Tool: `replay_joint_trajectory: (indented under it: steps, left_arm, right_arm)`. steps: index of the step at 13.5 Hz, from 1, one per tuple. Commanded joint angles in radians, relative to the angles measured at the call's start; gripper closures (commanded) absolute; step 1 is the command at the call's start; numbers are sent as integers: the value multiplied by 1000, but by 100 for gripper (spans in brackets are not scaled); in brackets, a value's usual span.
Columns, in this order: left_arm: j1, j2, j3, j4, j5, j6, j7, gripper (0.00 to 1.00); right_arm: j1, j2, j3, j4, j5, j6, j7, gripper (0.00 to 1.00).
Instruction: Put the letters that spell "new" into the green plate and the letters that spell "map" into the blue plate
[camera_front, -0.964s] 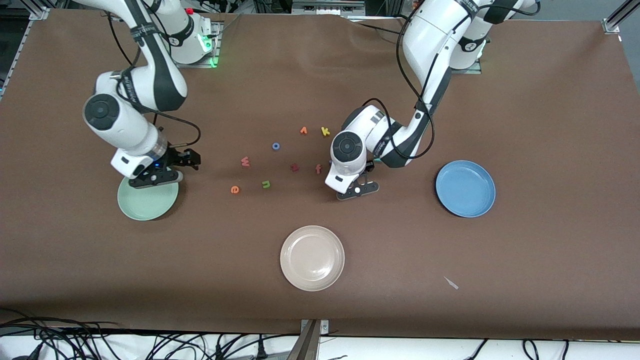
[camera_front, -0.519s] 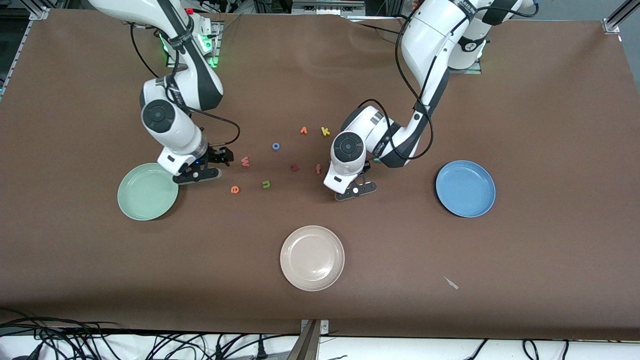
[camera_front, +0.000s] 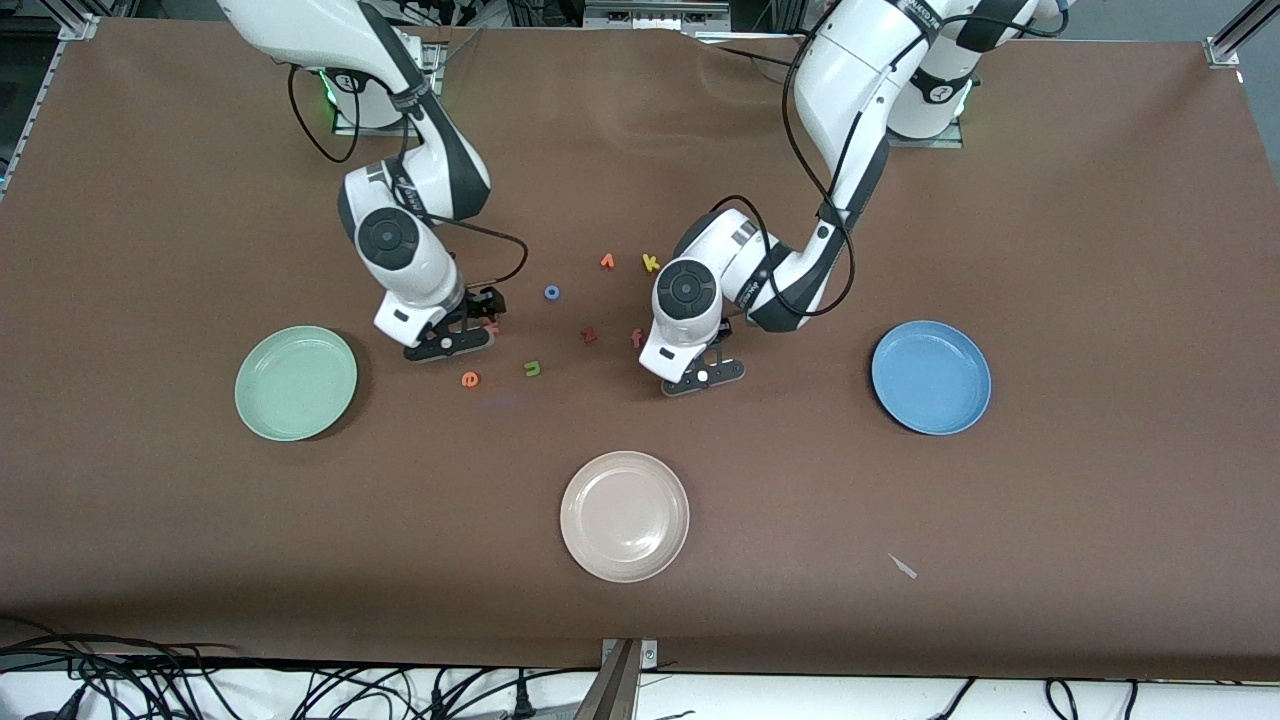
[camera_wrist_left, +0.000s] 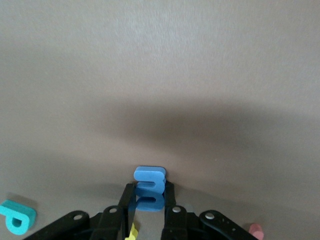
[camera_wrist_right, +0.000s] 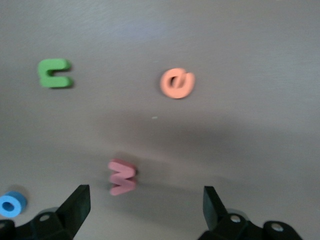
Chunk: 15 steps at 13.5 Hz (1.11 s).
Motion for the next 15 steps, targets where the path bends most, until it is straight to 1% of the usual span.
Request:
replay_joint_trajectory:
  steps: [1,2,4,6,7,8,9,11,12,13,15]
  left_arm:
    - [6,-64,24,12,-6,-84,7,100]
    - [26,-95,34,12,-4,-124,17,100]
    - [86,-153,35,9,-3,-249,164,100]
    - [161,-217,34,-2,23,-348,330,100]
    - [181,-239,35,-13,66,-395,403,100]
    - [202,-259,32,-33,156,-415,481,100]
    - [236,-279,32,-68,208,-414,548,100]
    - [323,-296,29,-114,216,-405,678,100]
    - [372,-294,29,-126,216,-377,756,100]
    - [420,-293,29,-155,216,-333,842,100]
    - [515,-294,25,-259,216,-191,979,100]
  right_arm:
    - [37,38,-7,-3,10,38,13,0]
    - [38,43,-7,-5,10,54,13,0]
    - [38,43,-7,-5,10,57,14,2]
    - [38,44,-7,-3,10,57,14,10]
    - [38,51,-7,-3,10,58,14,12]
    - [38,52,-7,-3,10,60,14,15]
    - [38,52,-7,-3,10,60,14,19]
    - [38,60,-4,-3,10,63,14,21]
    - [38,61,0,-3,10,63,14,23]
    - [38,64,3,-3,10,63,14,27]
    - [38,64,6,-3,10,63,14,35]
